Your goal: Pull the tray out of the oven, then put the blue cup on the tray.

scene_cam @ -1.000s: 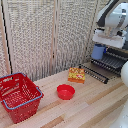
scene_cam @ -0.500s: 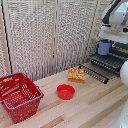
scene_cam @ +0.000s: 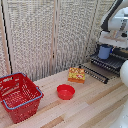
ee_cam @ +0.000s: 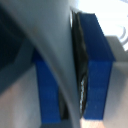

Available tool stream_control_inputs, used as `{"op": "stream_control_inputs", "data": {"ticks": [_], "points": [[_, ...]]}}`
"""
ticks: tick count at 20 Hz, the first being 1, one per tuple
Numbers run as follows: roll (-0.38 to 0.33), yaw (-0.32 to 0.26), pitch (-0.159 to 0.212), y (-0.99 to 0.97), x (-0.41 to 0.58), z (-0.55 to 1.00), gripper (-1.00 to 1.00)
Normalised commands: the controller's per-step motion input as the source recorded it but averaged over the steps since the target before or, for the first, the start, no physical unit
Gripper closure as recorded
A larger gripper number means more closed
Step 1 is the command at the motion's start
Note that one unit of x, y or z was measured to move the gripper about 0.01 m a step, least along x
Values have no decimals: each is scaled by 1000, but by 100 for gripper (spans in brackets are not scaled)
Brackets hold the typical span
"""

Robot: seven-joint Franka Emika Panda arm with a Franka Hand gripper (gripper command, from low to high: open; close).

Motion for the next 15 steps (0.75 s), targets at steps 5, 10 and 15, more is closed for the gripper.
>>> {"op": "stream_control_inputs", "data": {"ticks": [5, 10, 15], "points": [[-156, 29, 96, -179, 7, 279, -100], [-20, -16, 11, -409, 7, 709, -100], [0, -48, 57, -167, 0, 857, -100]]}}
